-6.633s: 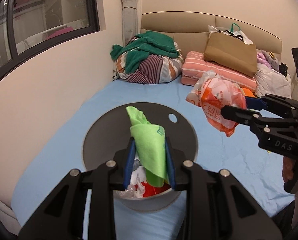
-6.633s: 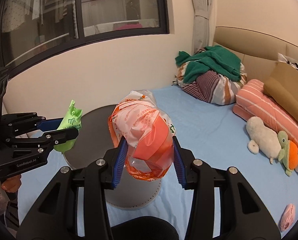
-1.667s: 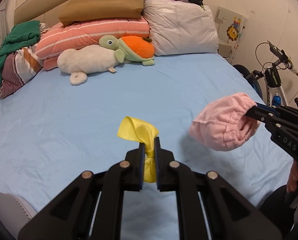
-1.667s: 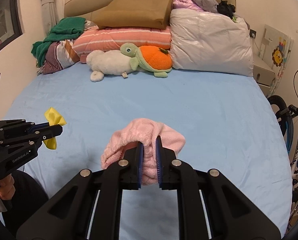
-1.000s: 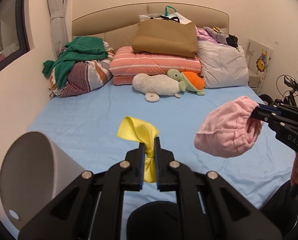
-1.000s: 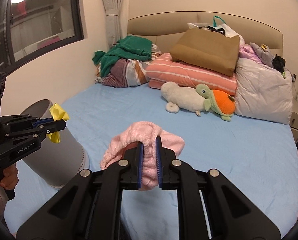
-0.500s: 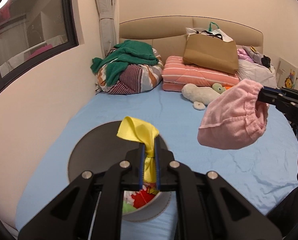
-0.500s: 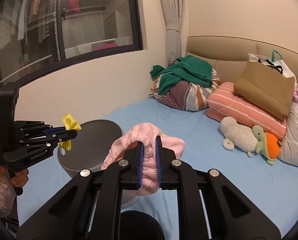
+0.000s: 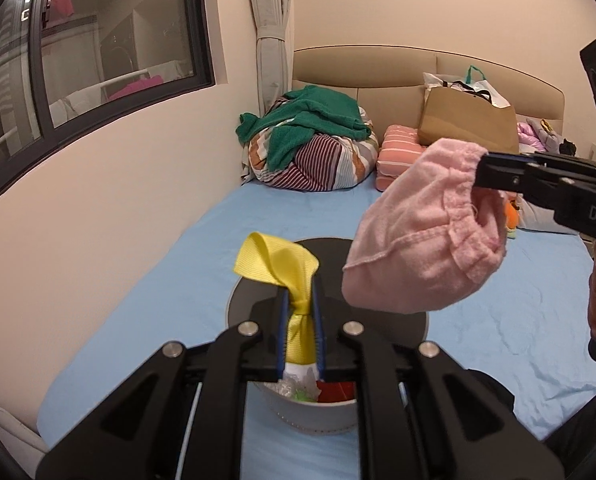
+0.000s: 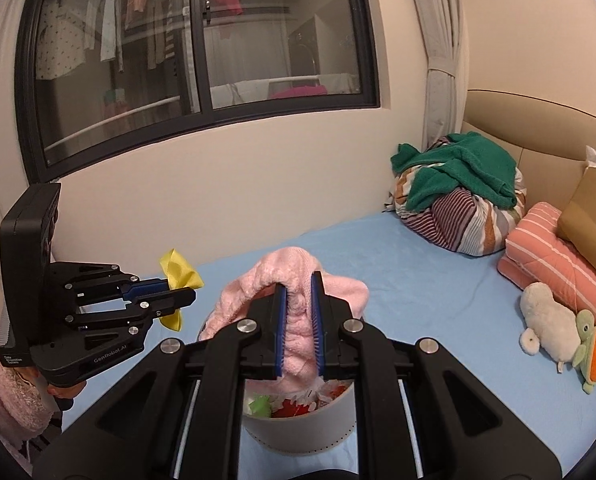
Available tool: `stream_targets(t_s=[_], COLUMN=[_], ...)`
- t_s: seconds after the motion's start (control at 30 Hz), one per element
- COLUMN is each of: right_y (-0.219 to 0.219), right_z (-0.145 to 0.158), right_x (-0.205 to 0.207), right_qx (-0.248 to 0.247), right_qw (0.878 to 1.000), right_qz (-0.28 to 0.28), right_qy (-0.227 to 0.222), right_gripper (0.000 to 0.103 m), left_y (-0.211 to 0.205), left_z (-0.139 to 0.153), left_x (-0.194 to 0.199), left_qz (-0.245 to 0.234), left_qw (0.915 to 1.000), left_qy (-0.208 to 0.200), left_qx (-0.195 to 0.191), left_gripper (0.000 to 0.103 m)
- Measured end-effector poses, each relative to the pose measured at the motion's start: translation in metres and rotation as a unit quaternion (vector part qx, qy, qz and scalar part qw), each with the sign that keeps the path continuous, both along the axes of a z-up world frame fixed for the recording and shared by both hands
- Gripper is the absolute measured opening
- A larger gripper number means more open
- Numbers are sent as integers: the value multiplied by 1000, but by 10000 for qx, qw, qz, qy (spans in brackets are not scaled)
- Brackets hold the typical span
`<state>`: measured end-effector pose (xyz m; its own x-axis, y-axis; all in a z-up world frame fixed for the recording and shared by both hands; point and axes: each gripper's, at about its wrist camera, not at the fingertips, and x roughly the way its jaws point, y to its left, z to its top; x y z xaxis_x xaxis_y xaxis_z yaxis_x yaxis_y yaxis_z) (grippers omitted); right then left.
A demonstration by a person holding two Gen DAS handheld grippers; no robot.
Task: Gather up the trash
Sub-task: 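Carry the yellow bow and pink cloth with both tools over the grey bin, then open both tools over the bin to drop the bow and cloth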
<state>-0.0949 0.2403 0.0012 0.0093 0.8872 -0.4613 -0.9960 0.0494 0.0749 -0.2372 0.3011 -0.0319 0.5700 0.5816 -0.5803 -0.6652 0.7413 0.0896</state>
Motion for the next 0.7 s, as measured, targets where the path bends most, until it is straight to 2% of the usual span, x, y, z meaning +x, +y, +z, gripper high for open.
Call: stream_targets(t_s=[0.03, 0.07, 0.1, 0.13, 0.17, 0.2, 0.47, 0.7], right_y=[5, 9, 14, 16, 19, 20, 26, 47], right_z=[-1, -3, -4, -6, -9, -10, -20, -33], right_x=[-4, -7, -9, -11, -13, -14, -9, -5], right_qx=[-49, -134, -206, -265, -316, -340, -559, -858], right_qw=[10000, 9999, 9998, 9996, 9995, 9994, 9984, 9962], right_qz=[28, 60, 72, 57, 23, -4, -121, -140], right_qy=[-1, -10, -23, -43, -69, -89, 13, 38], right_gripper=[14, 17, 27, 39, 45, 53, 57, 57], left_y=[2, 4, 6, 6, 5, 4, 7, 7], left_z=[-1, -3, -4, -5, -6, -6, -11, -11], left_x=[-2, -4, -5, -6, -8, -8, -11, -13], left_qz=[-30, -18, 28, 96, 99, 69, 30, 70], left_qw=[10000, 9999, 9999, 9999, 10000, 10000, 10000, 10000], left_qy=[14, 28, 46, 42, 1, 8, 38, 7], left_qx=[-60, -107, -115, -67, -3, 19, -55, -57], left_gripper=[16, 33, 48, 79, 83, 83, 83, 83])
